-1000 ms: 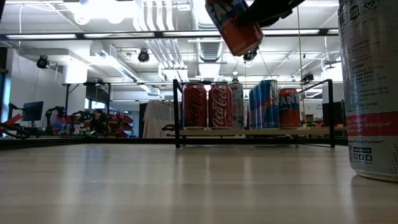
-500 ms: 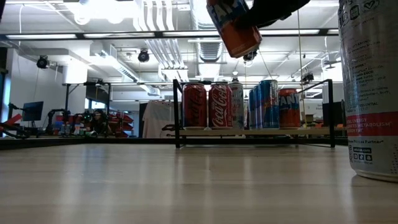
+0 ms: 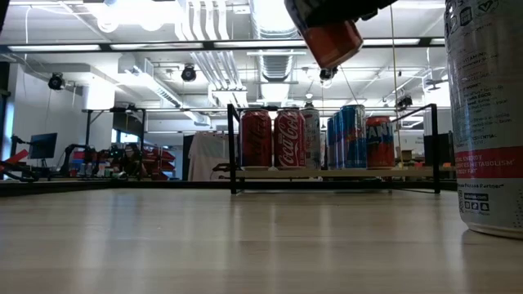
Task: Place canned beverage on shelf
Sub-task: Put the red soda can on the shelf
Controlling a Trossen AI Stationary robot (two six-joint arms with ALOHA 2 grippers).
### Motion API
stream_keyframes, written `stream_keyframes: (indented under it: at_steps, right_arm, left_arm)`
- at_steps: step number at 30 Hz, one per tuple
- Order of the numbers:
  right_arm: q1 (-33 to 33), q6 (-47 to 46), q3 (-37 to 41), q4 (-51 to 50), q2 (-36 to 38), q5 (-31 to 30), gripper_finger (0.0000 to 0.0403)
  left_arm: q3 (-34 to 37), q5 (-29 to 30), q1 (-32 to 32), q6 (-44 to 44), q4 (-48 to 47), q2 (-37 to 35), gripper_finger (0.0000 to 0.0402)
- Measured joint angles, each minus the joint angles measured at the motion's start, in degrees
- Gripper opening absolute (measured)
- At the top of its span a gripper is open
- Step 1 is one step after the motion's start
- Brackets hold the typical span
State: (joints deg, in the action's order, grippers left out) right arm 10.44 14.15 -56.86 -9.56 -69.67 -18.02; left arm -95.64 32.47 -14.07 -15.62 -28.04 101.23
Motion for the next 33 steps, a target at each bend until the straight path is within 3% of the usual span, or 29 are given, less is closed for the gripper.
stream_keyframes:
  at_steps: [7, 12, 18, 26, 33]
  right_arm:
    - [-0.49, -0.12, 0.0, -0.36, -0.13, -1.6, 0.0279]
    - [-2.25, -0.27, 0.24, -3.8, 0.21, -1.97, 0.028]
    - [-4.82, -3.81, 5.7, -1.74, 2.51, -1.57, 0.028]
    - [-5.2, -7.03, 16.27, 12.01, 8.28, -1.44, 0.028]
    - [-5.22, -5.3, 19.12, 24.77, 9.35, -0.95, 0.028]
  left_arm:
    - [0.0, 0.53, 0.16, -1.99, -0.06, 0.0, 0.0315]
    - [0.08, -0.94, 0.24, -3.01, -0.17, -0.15, 0.035]
    - [5.96, -1.85, 0.24, -1.94, 2.29, -1.54, 0.0354]
    - [25.95, -1.99, 0.24, 0.25, 25.72, -11.68, 0.0341]
    - [44.1, -2.76, 0.24, -1.62, 53.59, -19.4, 0.0338]
